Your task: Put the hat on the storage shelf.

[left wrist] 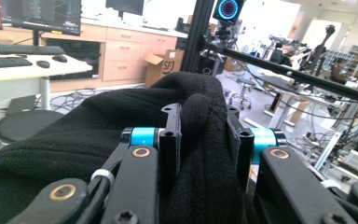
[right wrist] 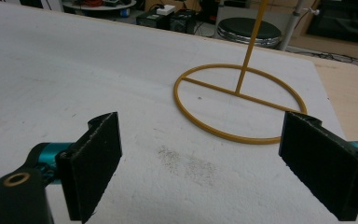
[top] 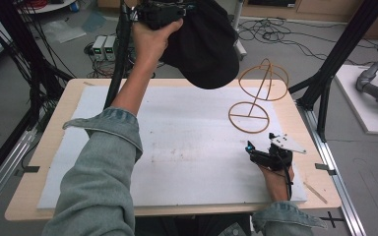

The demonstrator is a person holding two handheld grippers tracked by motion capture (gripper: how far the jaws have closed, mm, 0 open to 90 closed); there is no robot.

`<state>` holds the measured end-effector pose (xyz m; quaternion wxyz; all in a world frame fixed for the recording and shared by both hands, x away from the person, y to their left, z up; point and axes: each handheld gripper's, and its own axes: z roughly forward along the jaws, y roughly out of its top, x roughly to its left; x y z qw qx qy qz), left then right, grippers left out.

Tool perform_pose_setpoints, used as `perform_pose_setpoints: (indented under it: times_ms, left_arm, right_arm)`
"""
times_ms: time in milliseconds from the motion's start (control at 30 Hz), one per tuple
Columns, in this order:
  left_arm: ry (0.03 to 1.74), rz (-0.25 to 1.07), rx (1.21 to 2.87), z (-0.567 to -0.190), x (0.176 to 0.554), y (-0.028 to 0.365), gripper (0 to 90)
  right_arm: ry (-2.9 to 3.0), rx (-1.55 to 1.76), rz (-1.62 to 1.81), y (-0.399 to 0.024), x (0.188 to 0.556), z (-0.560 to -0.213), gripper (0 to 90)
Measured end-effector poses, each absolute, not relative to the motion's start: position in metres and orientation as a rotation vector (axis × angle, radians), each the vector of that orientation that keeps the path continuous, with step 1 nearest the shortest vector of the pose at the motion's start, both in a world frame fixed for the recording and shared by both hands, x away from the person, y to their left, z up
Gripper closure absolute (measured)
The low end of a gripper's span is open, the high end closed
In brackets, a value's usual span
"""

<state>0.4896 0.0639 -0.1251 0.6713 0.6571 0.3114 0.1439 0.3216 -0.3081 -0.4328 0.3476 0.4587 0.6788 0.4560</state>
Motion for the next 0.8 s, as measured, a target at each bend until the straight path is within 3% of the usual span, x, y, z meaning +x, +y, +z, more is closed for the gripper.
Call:
perform_pose_setpoints:
  times_ms: [800]
  left_arm:
    - [0.61, 0.199, 1.478, -0.129, 0.506, -0.004, 71.7]
  right_arm:
    - [1.755, 1.195, 1.179, -0.313, 0.319, -0.433, 12.8]
